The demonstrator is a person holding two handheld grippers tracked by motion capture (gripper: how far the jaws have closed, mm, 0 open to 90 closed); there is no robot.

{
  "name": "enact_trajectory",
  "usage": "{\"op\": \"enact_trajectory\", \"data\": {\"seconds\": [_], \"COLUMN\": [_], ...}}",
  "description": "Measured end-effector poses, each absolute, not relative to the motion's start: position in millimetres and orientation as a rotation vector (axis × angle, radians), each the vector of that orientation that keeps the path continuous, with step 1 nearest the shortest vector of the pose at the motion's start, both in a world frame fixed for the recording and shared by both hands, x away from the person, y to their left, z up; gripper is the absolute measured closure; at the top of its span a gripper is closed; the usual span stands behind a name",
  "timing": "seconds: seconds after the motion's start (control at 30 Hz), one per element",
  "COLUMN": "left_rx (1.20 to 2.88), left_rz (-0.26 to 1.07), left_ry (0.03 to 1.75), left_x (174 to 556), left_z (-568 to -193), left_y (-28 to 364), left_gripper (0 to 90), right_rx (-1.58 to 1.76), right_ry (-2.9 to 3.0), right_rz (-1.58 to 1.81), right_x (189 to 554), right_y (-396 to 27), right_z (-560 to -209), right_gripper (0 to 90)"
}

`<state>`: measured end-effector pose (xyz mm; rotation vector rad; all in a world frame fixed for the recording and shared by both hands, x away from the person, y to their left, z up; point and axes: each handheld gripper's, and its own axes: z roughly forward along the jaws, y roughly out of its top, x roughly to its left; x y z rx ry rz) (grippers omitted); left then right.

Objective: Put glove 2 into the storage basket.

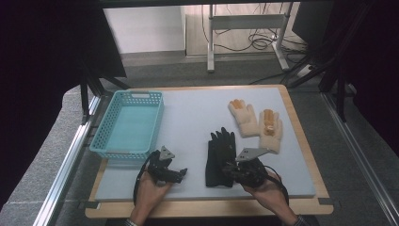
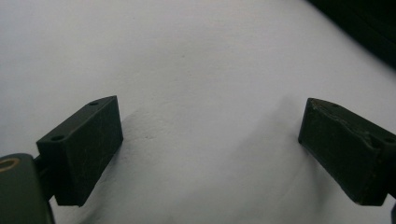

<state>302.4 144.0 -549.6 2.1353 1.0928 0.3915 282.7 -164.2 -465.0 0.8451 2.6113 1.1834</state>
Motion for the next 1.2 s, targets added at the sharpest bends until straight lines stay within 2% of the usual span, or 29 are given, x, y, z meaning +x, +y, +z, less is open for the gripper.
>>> {"op": "enact_trajectory", "data": {"seconds": [0.13,0.27,0.3,0.33,0.37,0.43,0.5,0.6,0.7,0.8,0.87,1.0,1.03,1.07,1.1,1.2], "left_rx": [2.136,2.133,2.134,2.136,2.136,2.136,2.136,2.133,2.132,2.136,2.136,2.136,2.136,2.137,2.136,2.136], "left_rz": [0.392,0.392,0.392,0.392,0.392,0.392,0.391,0.391,0.392,0.391,0.391,0.391,0.391,0.391,0.391,0.39], "left_ry": [1.092,1.094,1.093,1.092,1.092,1.092,1.092,1.095,1.095,1.093,1.093,1.092,1.093,1.092,1.092,1.093], "left_x": [302.4,302.3,302.4,302.4,302.4,302.4,302.4,302.4,302.4,302.4,302.4,302.4,302.4,302.4,302.4,302.4], "left_z": [-549.6,-549.7,-549.7,-549.6,-549.6,-549.6,-549.6,-549.6,-549.7,-549.6,-549.6,-549.6,-549.6,-549.6,-549.6,-549.5], "left_y": [144.0,143.9,143.9,144.1,144.1,144.1,144.1,143.8,143.8,144.0,144.0,144.1,144.1,144.1,144.1,144.1], "left_gripper": [6.4,6.4,6.4,6.4,6.4,6.4,6.4,6.4,6.4,6.4,6.4,6.4,6.4,6.4,6.4,6.4], "right_rx": [0.793,0.772,0.785,0.817,0.817,0.835,0.844,0.912,0.992,1.111,1.154,1.16,1.171,1.171,1.167,1.153], "right_ry": [2.656,2.732,2.766,2.803,2.803,2.81,2.764,2.604,2.507,2.459,2.458,2.454,2.448,2.448,2.441,2.471], "right_rz": [1.199,1.132,1.1,1.089,1.089,1.111,1.174,1.177,1.144,1.152,1.142,1.114,1.119,1.119,1.116,1.098], "right_x": [284.6,285.8,287.8,290.5,290.5,292.6,296.3,313.8,329.7,348.9,356.9,358.3,355.9,355.9,354.0,343.2], "right_y": [-144.8,-123.5,-118.7,-117.2,-117.2,-120.3,-129.0,-150.5,-163.8,-175.9,-179.1,-183.4,-188.9,-188.9,-192.6,-206.3], "right_z": [-460.1,-474.2,-485.2,-497.2,-497.2,-502.0,-494.4,-478.3,-478.4,-486.3,-494.1,-505.3,-505.3,-505.3,-504.8,-505.7], "right_gripper": [85.1,84.2,82.6,76.1,76.1,67.9,63.9,64.4,63.6,51.3,46.4,50.0,57.4,57.4,61.2,77.3]}}
